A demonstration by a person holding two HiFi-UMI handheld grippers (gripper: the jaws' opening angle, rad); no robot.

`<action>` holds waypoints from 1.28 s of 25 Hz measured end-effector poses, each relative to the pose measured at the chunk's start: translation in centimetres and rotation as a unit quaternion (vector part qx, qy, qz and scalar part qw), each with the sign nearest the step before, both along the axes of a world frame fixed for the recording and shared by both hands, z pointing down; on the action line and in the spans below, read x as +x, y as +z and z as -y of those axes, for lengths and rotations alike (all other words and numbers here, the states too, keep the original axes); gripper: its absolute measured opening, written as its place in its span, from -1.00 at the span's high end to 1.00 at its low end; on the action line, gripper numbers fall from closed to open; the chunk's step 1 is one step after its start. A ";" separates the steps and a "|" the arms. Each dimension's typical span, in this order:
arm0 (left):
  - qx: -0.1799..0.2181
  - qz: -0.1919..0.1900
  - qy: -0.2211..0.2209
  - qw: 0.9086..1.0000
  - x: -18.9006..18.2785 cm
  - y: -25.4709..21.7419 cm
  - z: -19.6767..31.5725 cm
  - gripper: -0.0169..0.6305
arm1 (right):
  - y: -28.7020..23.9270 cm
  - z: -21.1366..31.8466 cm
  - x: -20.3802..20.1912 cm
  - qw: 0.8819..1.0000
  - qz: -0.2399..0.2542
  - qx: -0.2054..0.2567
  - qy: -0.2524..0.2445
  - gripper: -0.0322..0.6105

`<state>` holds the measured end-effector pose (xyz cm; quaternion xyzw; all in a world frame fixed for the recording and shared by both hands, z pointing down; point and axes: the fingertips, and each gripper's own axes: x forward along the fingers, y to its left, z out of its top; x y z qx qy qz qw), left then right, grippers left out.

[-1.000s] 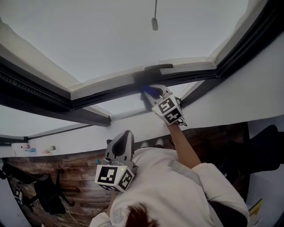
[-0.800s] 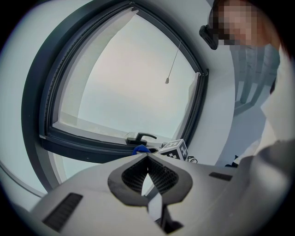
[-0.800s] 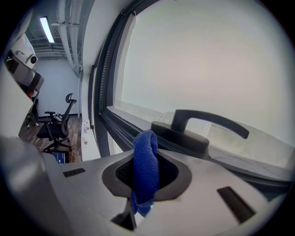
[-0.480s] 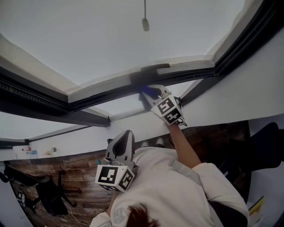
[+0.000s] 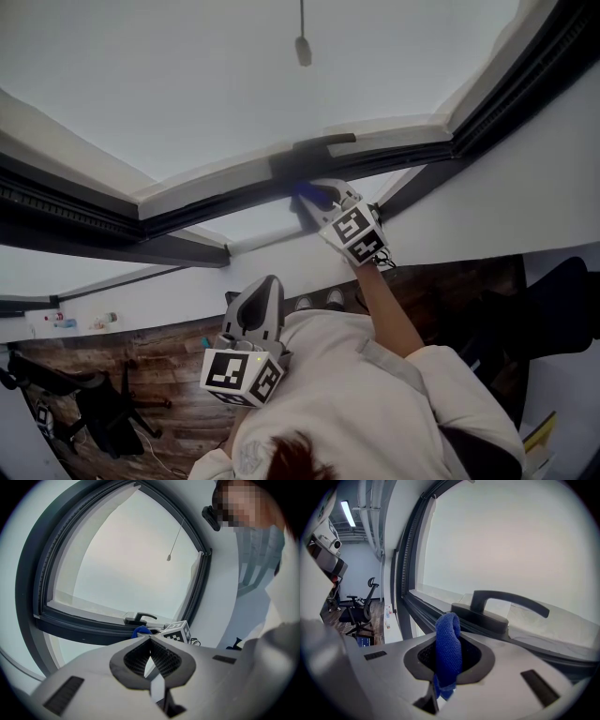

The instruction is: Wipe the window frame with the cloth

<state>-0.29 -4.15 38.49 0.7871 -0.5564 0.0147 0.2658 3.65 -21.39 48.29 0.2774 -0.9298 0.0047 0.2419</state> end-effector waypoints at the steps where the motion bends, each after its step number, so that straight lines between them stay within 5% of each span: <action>1: 0.000 -0.001 0.001 1.000 0.1 0.0 0.1 0.93 | 0.0 0.0 0.0 1.000 0.000 0.000 0.000 0.75; 32: 0.000 -0.005 0.025 1.000 2.4 0.1 1.7 0.93 | 0.0 1.1 3.6 1.000 0.008 -0.006 0.015 0.75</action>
